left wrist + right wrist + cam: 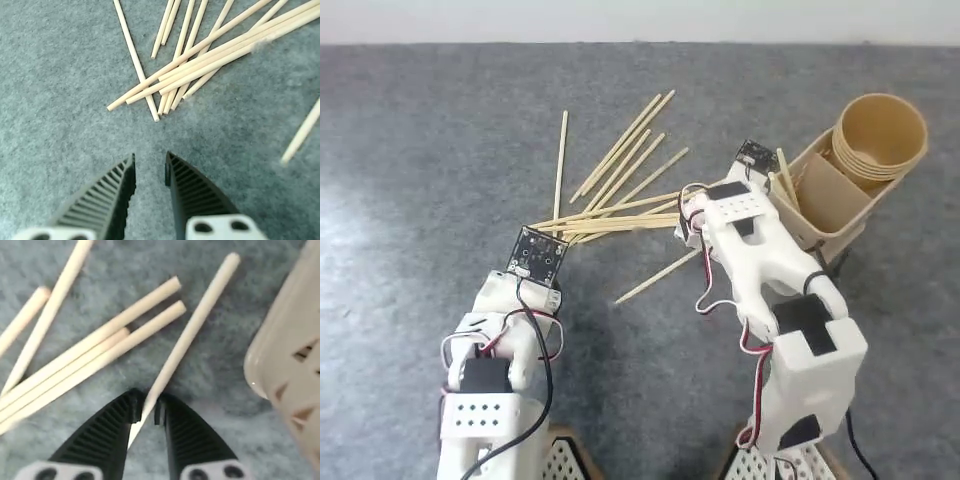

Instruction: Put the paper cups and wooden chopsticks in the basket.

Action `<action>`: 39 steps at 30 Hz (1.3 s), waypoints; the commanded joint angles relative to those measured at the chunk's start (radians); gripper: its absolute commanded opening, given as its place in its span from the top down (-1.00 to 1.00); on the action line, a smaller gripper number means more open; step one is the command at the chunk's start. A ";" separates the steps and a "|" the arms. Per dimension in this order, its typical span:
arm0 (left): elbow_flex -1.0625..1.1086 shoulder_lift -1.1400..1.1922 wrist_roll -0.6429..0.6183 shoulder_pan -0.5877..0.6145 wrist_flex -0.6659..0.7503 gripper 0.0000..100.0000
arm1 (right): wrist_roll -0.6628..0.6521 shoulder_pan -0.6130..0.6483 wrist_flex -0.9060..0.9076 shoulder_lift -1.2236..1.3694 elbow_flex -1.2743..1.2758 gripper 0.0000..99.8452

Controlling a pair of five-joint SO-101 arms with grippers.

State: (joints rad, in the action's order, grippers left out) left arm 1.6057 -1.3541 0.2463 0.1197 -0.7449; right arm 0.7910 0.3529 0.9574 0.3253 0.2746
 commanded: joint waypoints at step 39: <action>-0.005 -0.006 -0.006 0.002 0.021 0.80 | -0.950 0.076 0.341 -0.944 -0.038 0.99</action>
State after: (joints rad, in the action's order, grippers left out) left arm 1.6057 -1.3541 0.2463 0.1197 -0.7449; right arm -0.0913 0.4312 1.2904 -0.5386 0.2639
